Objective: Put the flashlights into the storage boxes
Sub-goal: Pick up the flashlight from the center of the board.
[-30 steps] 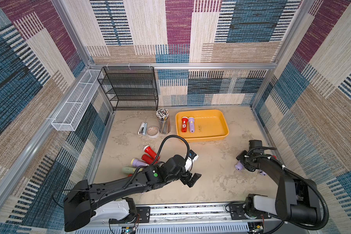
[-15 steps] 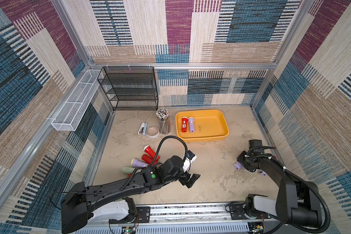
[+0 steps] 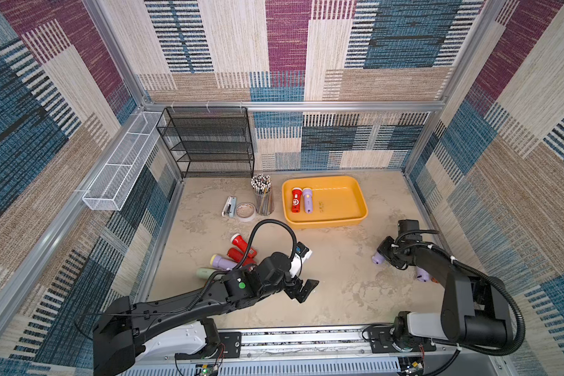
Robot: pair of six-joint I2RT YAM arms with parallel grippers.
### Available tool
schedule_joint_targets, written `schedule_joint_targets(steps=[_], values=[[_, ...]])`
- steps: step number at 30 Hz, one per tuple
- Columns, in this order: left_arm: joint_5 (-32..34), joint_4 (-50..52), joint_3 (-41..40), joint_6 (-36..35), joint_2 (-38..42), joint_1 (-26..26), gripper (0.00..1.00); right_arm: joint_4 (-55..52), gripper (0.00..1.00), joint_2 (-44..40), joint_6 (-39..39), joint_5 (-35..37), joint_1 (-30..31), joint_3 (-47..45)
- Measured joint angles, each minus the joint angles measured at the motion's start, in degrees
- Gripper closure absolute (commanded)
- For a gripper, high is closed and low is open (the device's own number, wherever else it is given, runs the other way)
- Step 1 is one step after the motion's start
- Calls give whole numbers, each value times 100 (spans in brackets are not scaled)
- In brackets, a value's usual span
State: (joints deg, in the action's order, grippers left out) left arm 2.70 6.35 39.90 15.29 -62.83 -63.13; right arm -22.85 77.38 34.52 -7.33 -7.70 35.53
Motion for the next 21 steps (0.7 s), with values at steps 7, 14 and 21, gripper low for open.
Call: schedule_joint_targets(steps=[7, 14, 21], values=[[39, 90, 9, -2, 55, 0, 1, -837, 64, -503, -120, 52, 50, 365], [149, 216, 146, -9, -33, 0, 1, -1268, 65, -699, -188, 146, 55, 1113], [662, 793, 304, -22, 79, 55, 1, -1353, 64, -240, -308, 24, 227, 2201]])
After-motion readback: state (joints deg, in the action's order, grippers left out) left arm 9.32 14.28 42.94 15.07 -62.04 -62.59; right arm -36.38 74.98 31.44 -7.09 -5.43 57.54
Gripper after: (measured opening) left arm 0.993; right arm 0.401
